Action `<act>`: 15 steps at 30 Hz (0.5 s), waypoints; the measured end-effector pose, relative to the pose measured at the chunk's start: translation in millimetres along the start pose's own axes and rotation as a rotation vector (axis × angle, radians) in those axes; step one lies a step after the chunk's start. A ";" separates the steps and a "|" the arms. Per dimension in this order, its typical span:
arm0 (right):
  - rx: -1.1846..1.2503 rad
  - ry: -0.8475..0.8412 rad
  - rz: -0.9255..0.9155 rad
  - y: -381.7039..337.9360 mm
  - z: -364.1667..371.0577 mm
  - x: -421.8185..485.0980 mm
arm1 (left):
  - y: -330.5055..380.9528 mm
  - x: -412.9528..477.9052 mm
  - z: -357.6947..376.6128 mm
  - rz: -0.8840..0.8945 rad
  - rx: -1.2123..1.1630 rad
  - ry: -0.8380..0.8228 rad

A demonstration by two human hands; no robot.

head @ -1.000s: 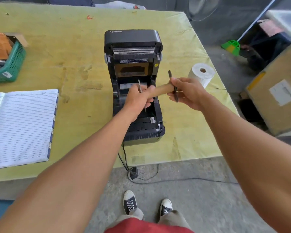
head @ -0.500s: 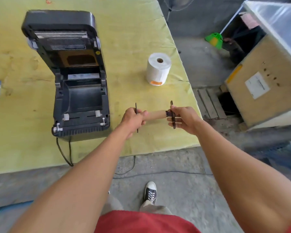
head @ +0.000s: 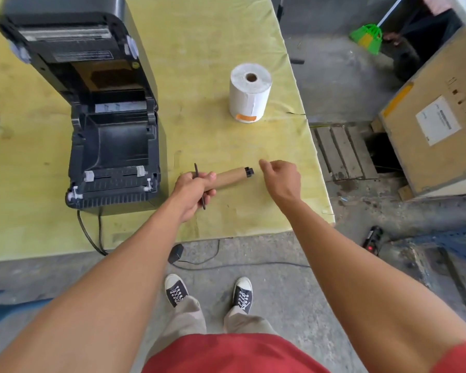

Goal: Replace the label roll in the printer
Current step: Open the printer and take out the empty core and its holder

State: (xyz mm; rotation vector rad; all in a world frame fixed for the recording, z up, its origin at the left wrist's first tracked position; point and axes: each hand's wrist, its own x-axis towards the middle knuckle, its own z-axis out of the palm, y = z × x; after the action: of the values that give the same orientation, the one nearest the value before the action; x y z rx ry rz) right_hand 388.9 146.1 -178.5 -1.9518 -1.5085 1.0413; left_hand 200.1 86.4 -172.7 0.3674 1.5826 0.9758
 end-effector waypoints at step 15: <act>0.365 0.148 0.217 -4.3 -38.8 27.4 | -0.7 15.8 -14.1 0.018 0.051 0.070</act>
State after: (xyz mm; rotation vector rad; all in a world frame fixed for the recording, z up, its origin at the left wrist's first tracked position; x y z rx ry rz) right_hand 420.0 176.8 -159.6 -1.9059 -0.9651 1.1411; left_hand 183.0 91.7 -184.1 0.3868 1.6730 0.9723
